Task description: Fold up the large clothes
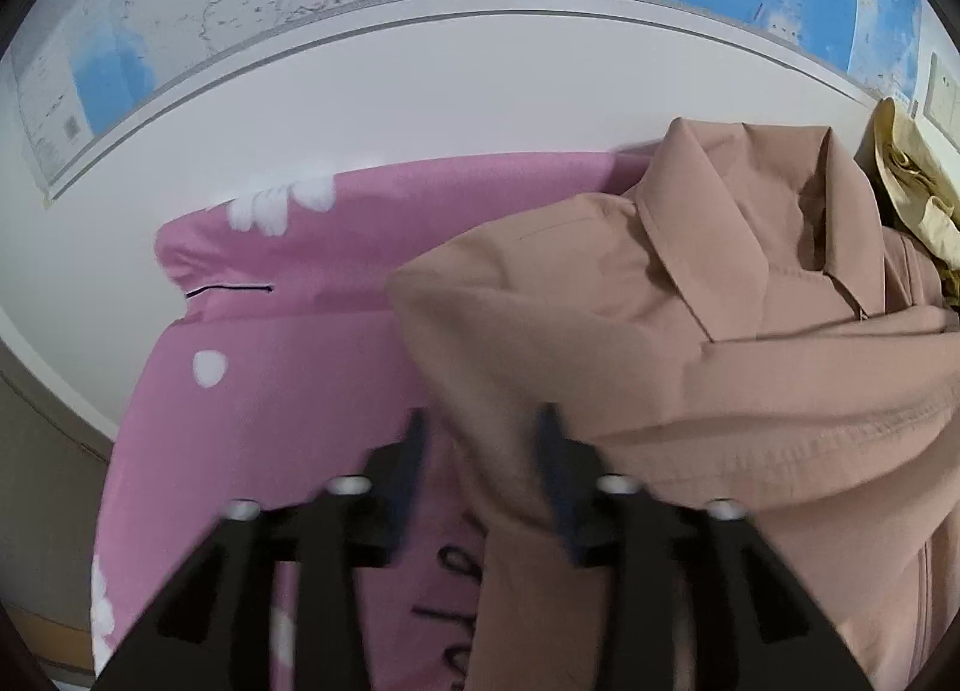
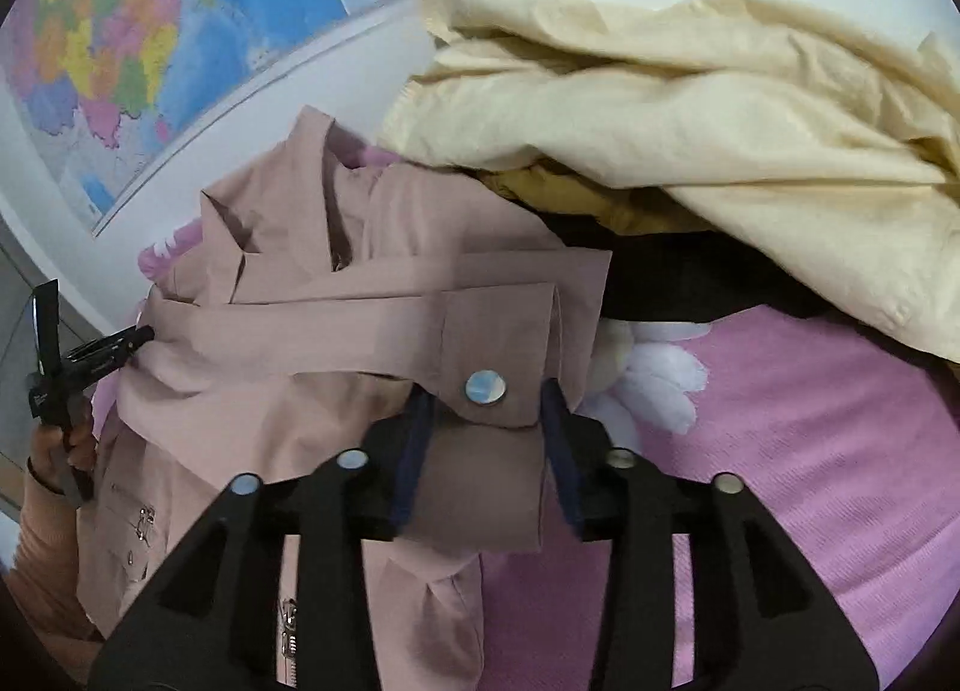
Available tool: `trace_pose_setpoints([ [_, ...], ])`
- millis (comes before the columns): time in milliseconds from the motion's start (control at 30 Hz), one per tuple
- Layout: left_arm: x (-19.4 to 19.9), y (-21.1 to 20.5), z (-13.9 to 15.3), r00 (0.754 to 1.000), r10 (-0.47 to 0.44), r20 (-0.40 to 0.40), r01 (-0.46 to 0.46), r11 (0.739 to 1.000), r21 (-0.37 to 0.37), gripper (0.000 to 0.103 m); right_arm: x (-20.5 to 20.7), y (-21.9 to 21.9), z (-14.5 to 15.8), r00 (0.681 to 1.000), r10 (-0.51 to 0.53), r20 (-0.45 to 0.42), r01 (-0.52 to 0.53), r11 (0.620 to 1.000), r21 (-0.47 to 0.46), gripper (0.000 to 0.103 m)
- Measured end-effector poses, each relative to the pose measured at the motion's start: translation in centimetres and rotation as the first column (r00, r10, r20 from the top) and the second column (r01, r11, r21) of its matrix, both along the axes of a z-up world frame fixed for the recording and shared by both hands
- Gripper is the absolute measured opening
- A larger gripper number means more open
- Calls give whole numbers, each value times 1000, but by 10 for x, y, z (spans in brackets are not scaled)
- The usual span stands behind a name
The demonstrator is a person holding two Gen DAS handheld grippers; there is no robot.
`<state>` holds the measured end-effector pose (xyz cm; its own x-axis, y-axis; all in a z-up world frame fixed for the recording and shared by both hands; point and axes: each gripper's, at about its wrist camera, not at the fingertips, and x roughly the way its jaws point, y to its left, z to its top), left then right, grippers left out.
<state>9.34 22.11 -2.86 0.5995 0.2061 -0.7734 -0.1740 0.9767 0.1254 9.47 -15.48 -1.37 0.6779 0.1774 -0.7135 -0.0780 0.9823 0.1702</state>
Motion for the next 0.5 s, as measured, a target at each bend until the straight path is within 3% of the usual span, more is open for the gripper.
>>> trace_pose_setpoints([
  [67,-14,-4,10,999,-17,40,15,999,47,52,-14,3,11,998,-1,60,2,1000,-16,42],
  [233,-46,-25,25,985,-142,95,138,989,46,70,-28,39,22,985,130,116,-120,988,-93,42],
  [367,-42,-45,4,984,-173,30,170,980,101,70,0,77,-1,971,236,32,-231,968,-101,40],
  [500,-25,-35,-20,999,-43,-15,45,979,198,70,37,90,-32,973,217,-75,-224,969,-103,42],
])
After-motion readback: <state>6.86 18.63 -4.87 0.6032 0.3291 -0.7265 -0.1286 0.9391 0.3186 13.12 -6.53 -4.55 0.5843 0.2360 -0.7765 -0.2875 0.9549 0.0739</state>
